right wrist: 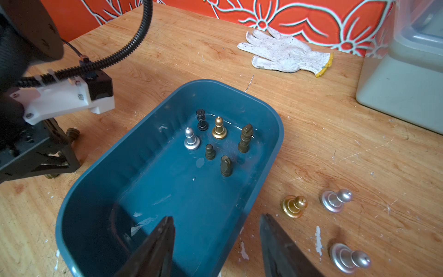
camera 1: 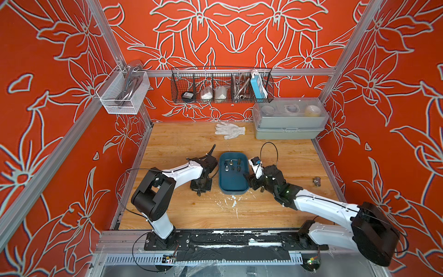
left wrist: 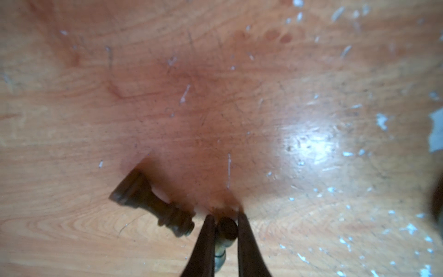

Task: Put the chess pieces into the storage box
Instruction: Adjust the chess piece at the center of the board.

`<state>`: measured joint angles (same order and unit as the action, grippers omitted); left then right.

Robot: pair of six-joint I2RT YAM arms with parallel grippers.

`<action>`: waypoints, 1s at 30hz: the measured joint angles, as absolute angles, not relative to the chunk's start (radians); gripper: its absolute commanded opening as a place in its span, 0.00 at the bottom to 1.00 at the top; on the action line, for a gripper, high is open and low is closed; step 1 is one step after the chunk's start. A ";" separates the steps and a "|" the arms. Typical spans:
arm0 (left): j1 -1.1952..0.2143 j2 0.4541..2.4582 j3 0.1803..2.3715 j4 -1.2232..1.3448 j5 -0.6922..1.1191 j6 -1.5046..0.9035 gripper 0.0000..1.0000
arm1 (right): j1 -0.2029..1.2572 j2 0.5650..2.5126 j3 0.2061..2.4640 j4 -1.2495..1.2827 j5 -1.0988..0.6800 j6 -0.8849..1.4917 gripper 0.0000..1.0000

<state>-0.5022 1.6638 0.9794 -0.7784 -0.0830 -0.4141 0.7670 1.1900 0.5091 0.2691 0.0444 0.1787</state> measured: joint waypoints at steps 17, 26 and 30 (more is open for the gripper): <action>-0.497 1.187 0.659 -0.397 -0.044 -0.421 0.16 | 0.767 1.190 0.509 0.270 0.044 0.179 0.61; -0.497 0.993 0.463 -0.161 -0.012 -0.419 0.13 | 0.767 1.190 0.509 0.270 0.044 0.179 0.61; -0.497 0.942 0.368 -0.047 0.005 -0.421 0.13 | 0.767 1.190 0.509 0.270 0.044 0.179 0.61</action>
<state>-0.4973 0.9424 0.3679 -0.0467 0.0051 -0.4206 0.7670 1.1900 0.5091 0.2695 0.0441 0.1787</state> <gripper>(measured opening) 0.126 0.608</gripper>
